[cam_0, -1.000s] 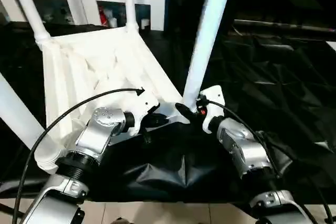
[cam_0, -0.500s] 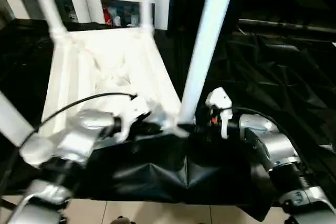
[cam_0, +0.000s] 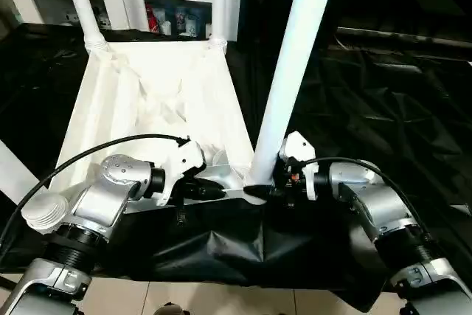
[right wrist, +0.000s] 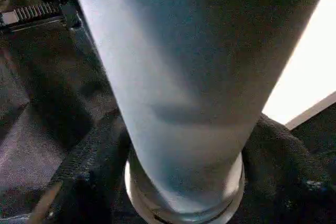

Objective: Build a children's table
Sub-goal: Rotate leg to tighten

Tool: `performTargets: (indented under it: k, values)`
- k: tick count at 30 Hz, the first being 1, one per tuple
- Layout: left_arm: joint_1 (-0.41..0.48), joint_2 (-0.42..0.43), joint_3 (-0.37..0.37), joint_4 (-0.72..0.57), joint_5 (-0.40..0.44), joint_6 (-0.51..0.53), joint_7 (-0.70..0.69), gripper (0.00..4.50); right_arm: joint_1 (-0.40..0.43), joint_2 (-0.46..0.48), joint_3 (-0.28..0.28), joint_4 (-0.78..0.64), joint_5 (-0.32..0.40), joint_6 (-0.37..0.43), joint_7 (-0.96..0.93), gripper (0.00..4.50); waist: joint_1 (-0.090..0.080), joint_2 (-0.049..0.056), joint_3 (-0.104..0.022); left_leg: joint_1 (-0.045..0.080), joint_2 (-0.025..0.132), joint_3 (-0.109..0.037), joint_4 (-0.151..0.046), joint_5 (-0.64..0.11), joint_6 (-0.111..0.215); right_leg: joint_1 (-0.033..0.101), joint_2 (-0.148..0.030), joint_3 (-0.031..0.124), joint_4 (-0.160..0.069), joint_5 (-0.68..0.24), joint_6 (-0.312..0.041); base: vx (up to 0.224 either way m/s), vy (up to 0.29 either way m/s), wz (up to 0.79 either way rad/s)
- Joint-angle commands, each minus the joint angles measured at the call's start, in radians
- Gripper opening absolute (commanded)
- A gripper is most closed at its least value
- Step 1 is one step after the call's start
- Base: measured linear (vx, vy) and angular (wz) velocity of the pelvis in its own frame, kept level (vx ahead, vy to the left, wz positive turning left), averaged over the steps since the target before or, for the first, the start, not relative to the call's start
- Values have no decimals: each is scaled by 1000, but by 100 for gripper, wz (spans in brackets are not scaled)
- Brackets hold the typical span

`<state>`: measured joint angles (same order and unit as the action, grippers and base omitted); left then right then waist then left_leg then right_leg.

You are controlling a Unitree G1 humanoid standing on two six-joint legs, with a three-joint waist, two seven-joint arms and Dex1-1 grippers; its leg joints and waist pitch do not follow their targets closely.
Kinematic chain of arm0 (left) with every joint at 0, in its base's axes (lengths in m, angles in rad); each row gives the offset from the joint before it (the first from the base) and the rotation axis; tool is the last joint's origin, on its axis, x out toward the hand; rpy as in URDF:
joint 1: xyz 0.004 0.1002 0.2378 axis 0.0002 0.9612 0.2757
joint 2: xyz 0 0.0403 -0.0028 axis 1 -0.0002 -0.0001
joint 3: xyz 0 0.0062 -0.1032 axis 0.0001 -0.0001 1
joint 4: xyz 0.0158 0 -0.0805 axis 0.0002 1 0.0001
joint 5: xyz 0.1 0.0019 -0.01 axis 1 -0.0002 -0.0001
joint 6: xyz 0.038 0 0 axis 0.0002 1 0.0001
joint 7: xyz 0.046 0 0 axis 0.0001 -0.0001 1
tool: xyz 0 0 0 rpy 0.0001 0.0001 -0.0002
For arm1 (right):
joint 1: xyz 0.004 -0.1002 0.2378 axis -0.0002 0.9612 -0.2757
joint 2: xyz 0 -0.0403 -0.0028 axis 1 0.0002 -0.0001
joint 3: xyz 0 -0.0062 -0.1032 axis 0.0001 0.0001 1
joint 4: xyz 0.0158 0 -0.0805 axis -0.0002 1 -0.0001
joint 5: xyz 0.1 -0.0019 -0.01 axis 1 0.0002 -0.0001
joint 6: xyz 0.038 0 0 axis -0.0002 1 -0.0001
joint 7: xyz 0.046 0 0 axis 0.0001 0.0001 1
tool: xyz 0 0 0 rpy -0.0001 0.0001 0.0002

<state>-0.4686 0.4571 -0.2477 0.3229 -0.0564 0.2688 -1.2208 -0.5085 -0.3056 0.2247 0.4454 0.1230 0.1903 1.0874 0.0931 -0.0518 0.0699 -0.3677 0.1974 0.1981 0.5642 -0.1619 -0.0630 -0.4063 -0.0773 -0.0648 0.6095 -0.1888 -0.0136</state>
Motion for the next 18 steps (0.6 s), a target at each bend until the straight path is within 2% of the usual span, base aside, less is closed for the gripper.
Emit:
performTargets:
  k: [1,4,8,12,13,15,17,18]
  values:
    - [9,-28,-30,-26,-29,5,-16,0,-5,1,12,6,2,-7,16,280,0,2,-61,16,39,-16,-58,-197,29,46,-68,51,-67,-173,-209,0,0,0]
    - [11,-27,-31,-27,-30,6,-16,0,-1,1,10,5,5,-9,18,267,0,5,-62,17,39,-17,-58,-199,28,46,-67,51,-67,-172,-210,0,0,0]
    - [13,-27,-30,-25,-29,8,-15,0,7,13,-2,8,17,-2,4,264,1,3,-63,16,38,-16,-57,-194,30,48,-67,51,-66,-159,-214,0,0,0]
    - [4,-52,-21,-1,-12,12,42,0,5,54,-33,49,13,16,-94,262,-3,4,-61,17,40,-17,-59,-205,24,45,-68,51,-67,-180,-215,0,0,0]
    - [-6,-78,-15,23,2,10,93,0,3,85,-52,79,4,21,-173,262,-5,3,-59,17,39,-17,-59,-215,20,44,-68,51,-71,-197,-212,0,0,0]
    - [-18,-106,-10,48,15,13,144,0,3,119,-72,106,-1,26,-253,262,-9,1,-55,19,38,-22,-64,-269,-7,44,-73,50,-82,-321,-179,0,0,0]
    - [-36,-166,-13,81,30,21,220,0,6,201,-135,150,11,29,-434,262,-14,-1,-51,21,36,-23,-66,-294,-17,38,-74,52,-91,-386,-154,0,0,0]
    - [-45,-194,-8,96,31,26,253,0,9,228,-154,159,17,33,-487,262,-19,-1,-48,22,35,-26,-68,-324,-26,36,-75,50,-98,-452,-134,0,0,0]
